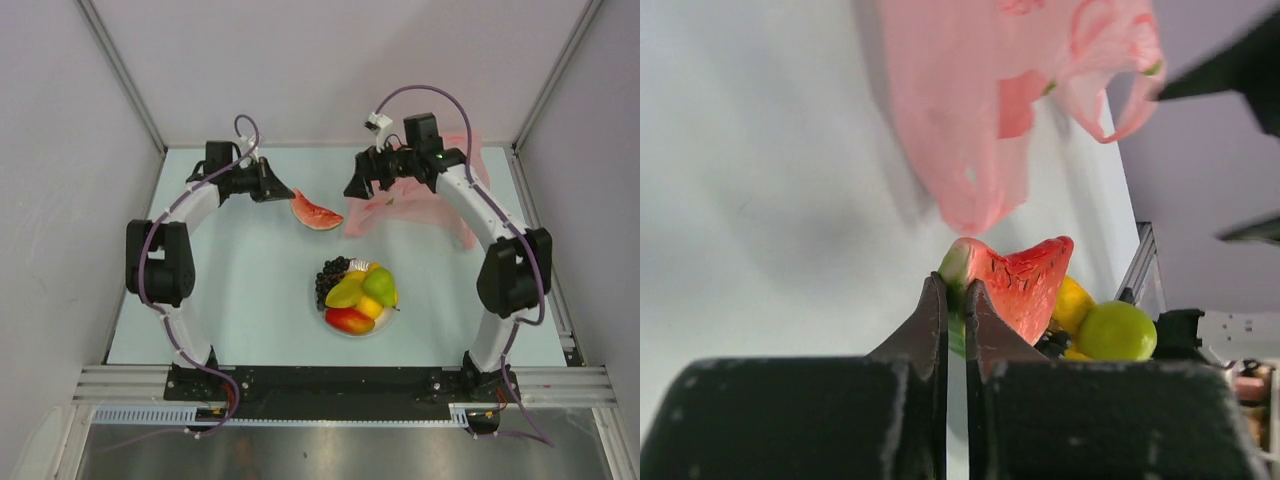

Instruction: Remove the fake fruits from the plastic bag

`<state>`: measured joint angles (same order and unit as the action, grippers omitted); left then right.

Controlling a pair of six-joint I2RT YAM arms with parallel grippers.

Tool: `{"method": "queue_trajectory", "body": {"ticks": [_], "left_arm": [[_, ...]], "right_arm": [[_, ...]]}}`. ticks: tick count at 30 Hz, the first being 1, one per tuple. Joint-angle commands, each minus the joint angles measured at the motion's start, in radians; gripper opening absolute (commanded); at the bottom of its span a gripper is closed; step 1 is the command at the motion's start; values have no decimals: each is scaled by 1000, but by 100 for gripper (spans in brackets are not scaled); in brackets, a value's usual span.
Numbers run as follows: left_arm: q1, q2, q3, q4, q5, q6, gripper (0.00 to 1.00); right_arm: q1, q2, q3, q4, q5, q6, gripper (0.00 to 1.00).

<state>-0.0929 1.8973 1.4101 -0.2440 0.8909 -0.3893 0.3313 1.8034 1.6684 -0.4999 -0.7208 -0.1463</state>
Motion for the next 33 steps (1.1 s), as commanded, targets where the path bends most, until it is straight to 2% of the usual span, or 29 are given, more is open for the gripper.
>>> {"method": "queue_trajectory", "body": {"ticks": [1, 5, 10, 19, 22, 25, 26, 28, 33], "left_arm": [[1, -130, 0, 135, 115, 76, 0], [-14, -155, 10, 143, 141, 78, 0], [-64, -179, 32, 49, 148, 184, 0], [-88, -178, 49, 89, 148, 132, 0], [-90, -173, 56, 120, 151, 99, 0], [-93, -170, 62, 123, 149, 93, 0], [-94, -172, 62, 121, 149, 96, 0], [-96, -175, 61, 126, 154, 93, 0], [-105, -181, 55, 137, 155, 83, 0]], "right_arm": [[15, 140, 207, -52, -81, 37, 100], [32, 209, 287, -94, -134, 47, 100], [44, 231, 291, -94, -227, 74, 98], [66, 221, 258, -140, -269, 24, 88], [71, 228, 257, -170, -246, -9, 82], [69, 231, 257, -192, -235, -38, 69], [69, 229, 255, -193, -236, -41, 59], [71, 229, 254, -201, -232, -50, 52], [69, 228, 235, -200, -245, -53, 51]]}}
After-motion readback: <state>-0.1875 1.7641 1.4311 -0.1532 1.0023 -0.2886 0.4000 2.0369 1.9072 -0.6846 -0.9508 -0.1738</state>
